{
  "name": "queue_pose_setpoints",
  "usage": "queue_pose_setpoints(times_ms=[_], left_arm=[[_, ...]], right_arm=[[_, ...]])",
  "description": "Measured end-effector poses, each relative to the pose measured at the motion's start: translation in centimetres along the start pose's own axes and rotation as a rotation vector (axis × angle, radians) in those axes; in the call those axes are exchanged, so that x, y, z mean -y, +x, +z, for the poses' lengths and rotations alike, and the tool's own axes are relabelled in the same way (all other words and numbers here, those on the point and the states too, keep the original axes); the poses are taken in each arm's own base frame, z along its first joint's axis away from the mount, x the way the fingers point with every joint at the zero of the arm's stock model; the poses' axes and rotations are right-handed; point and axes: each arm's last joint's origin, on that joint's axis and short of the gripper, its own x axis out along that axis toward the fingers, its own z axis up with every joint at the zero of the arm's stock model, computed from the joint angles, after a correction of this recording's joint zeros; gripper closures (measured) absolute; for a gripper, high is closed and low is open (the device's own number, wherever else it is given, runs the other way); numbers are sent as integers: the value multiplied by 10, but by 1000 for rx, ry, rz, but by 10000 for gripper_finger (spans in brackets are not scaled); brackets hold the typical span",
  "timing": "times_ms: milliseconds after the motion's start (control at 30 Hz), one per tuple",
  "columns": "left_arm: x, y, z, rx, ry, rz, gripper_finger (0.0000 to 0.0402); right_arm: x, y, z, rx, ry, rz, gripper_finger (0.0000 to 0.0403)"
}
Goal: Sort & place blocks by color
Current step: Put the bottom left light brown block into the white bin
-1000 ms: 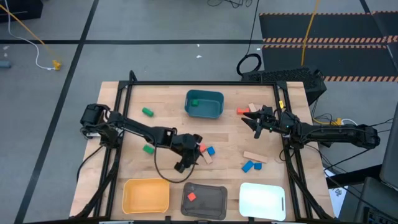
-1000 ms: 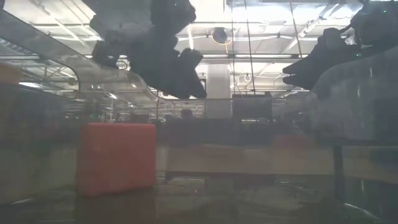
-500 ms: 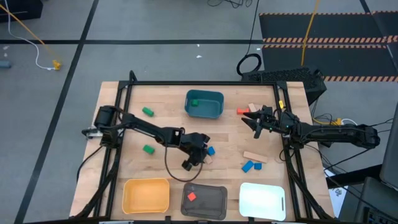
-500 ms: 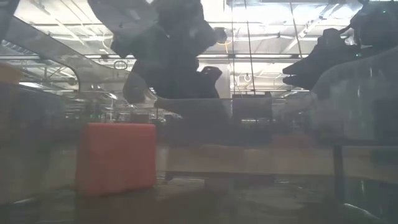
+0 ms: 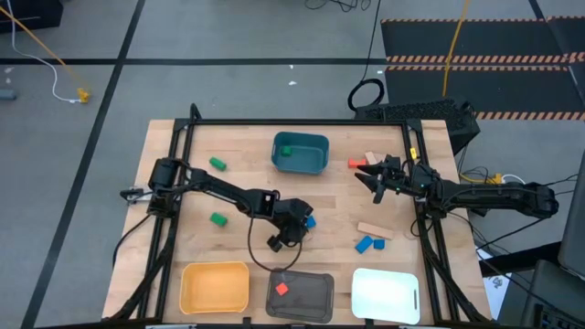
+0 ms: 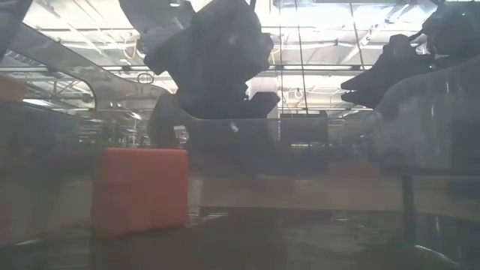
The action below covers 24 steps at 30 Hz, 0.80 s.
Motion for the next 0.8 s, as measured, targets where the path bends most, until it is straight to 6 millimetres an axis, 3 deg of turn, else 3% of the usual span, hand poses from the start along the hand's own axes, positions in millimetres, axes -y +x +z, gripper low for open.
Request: queue_pose_setpoints(times_ms=[800], left_arm=[[-2, 0, 2, 29, 78, 11, 202]], right_arm=[[0, 0, 0, 2, 0, 1, 243]])
